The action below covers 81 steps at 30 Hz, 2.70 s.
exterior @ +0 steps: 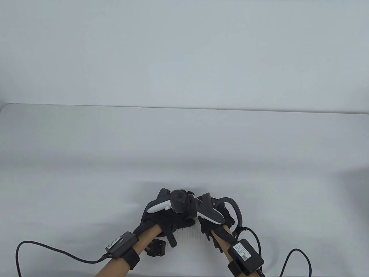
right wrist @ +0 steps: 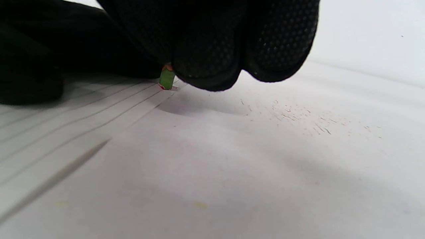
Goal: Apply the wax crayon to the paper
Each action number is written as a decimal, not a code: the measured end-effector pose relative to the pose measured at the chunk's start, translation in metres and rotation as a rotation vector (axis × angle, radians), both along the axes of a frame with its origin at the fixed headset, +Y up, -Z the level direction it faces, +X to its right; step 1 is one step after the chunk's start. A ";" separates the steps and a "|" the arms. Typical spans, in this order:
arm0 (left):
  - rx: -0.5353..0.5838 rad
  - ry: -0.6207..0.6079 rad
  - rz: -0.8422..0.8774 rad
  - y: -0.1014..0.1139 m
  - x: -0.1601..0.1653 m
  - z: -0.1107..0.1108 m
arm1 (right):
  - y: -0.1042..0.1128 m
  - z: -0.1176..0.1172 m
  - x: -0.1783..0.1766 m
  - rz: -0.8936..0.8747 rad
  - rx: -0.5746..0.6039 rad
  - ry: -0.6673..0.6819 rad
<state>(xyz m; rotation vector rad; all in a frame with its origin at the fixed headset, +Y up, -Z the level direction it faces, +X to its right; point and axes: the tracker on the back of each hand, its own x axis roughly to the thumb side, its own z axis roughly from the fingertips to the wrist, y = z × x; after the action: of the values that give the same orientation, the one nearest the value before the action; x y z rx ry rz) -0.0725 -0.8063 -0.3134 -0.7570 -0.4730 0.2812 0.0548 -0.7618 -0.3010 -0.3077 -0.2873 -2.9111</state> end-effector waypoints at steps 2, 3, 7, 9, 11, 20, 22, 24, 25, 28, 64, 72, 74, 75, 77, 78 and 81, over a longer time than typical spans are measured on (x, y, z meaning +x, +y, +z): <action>0.004 -0.002 -0.005 0.000 0.000 0.000 | 0.000 0.004 -0.002 0.020 -0.005 0.021; 0.003 -0.002 -0.005 0.000 0.000 0.000 | 0.001 0.006 -0.002 0.030 -0.008 0.031; 0.003 -0.002 -0.008 0.000 0.000 0.000 | 0.001 0.020 -0.007 0.071 -0.027 0.079; 0.005 -0.003 -0.010 0.000 0.000 0.000 | 0.002 0.027 -0.007 0.074 -0.052 0.093; 0.005 -0.002 -0.010 0.000 0.000 0.000 | 0.003 0.032 -0.008 0.070 -0.086 0.104; -0.003 0.002 0.006 -0.001 0.000 0.001 | 0.003 0.040 -0.009 0.086 -0.188 0.118; -0.008 0.008 0.025 0.000 0.000 0.000 | 0.002 0.039 -0.009 0.089 -0.200 0.108; -0.003 -0.002 0.017 0.004 -0.004 0.000 | 0.001 0.038 -0.009 0.087 -0.207 0.101; 0.016 -0.014 -0.001 0.006 -0.007 0.001 | 0.001 0.038 -0.009 0.086 -0.210 0.101; 0.011 -0.052 -0.051 0.010 -0.021 0.007 | 0.004 0.038 -0.009 0.083 -0.211 0.103; -0.053 -0.035 -0.023 0.008 -0.044 0.009 | 0.002 0.042 -0.021 -0.312 -0.170 0.166; -0.056 -0.036 -0.025 0.008 -0.044 0.009 | 0.002 0.045 -0.028 -0.247 -0.137 0.179; -0.059 -0.035 -0.023 0.008 -0.044 0.009 | 0.003 0.045 -0.028 -0.207 -0.121 0.178; -0.061 -0.035 -0.022 0.008 -0.044 0.009 | 0.004 0.045 -0.027 -0.191 -0.121 0.175; -0.062 -0.034 -0.021 0.008 -0.044 0.009 | 0.004 0.044 -0.024 -0.165 -0.128 0.157; -0.063 -0.034 -0.021 0.008 -0.044 0.009 | 0.005 0.043 -0.022 -0.154 -0.135 0.147; -0.064 -0.034 -0.020 0.008 -0.044 0.009 | 0.006 0.041 -0.016 -0.114 -0.146 0.117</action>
<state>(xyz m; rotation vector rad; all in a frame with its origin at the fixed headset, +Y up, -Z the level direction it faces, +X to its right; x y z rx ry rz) -0.1165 -0.7986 -0.3043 -0.8298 -0.4897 0.2658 0.0384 -0.7557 -0.2595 -0.5325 -0.4791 -2.9735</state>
